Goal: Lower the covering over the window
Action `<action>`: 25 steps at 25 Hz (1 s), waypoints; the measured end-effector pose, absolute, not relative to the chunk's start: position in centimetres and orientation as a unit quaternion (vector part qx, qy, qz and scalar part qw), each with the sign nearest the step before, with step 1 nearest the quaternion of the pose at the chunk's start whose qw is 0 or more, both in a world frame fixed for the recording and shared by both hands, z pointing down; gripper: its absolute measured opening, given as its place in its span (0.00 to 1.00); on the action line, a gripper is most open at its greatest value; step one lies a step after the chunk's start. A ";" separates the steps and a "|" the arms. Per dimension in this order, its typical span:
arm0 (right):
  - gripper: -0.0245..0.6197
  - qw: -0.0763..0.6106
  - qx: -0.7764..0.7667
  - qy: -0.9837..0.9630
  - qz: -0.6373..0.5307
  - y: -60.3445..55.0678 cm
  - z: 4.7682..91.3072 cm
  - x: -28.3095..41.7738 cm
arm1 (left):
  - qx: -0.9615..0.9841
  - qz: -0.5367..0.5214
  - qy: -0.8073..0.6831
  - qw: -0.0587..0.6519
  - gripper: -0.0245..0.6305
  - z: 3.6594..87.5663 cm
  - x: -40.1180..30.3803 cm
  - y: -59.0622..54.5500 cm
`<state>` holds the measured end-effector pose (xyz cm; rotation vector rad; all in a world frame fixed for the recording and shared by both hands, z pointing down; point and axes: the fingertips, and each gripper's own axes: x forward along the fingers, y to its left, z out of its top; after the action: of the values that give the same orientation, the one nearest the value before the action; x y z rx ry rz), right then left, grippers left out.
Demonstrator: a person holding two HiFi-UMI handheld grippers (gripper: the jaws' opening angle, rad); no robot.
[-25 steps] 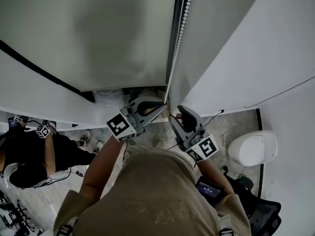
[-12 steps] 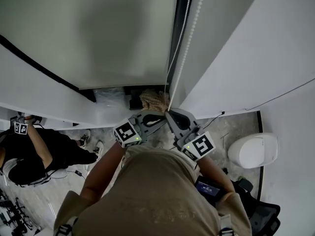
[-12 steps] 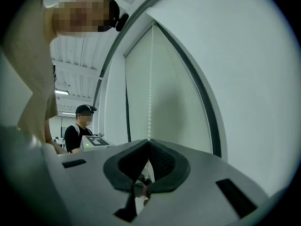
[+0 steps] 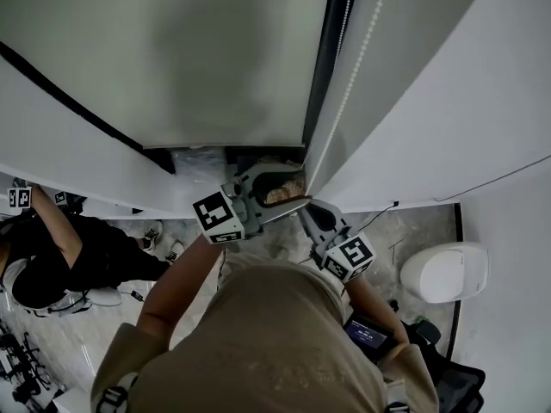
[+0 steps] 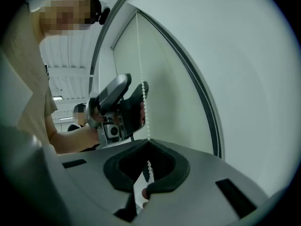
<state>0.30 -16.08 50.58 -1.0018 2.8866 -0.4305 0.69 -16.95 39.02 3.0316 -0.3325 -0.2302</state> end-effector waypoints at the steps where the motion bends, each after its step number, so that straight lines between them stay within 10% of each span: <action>1: 0.05 0.027 -0.324 0.935 -0.139 -16.1 50.5 0.0 | 0.991 -0.069 -0.112 0.030 0.31 38.5 1.2 -17.0; 4: 0.05 0.030 -0.321 0.936 -0.141 -15.7 50.4 -0.2 | 0.990 -0.051 -0.132 0.013 0.07 38.8 2.2 -17.2; 17: 0.22 0.120 -0.348 0.928 -0.055 -16.9 42.9 1.1 | 0.988 -0.026 -0.123 0.093 0.06 47.9 0.8 -16.3; 25: 0.05 0.087 -0.361 0.928 -0.035 -17.4 42.4 0.8 | 0.991 -0.001 -0.105 0.080 0.06 49.5 1.4 -15.2</action>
<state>0.81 -17.36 42.42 -1.0751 2.7628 -0.1031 1.35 -15.24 49.51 2.9649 -0.3126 -0.0035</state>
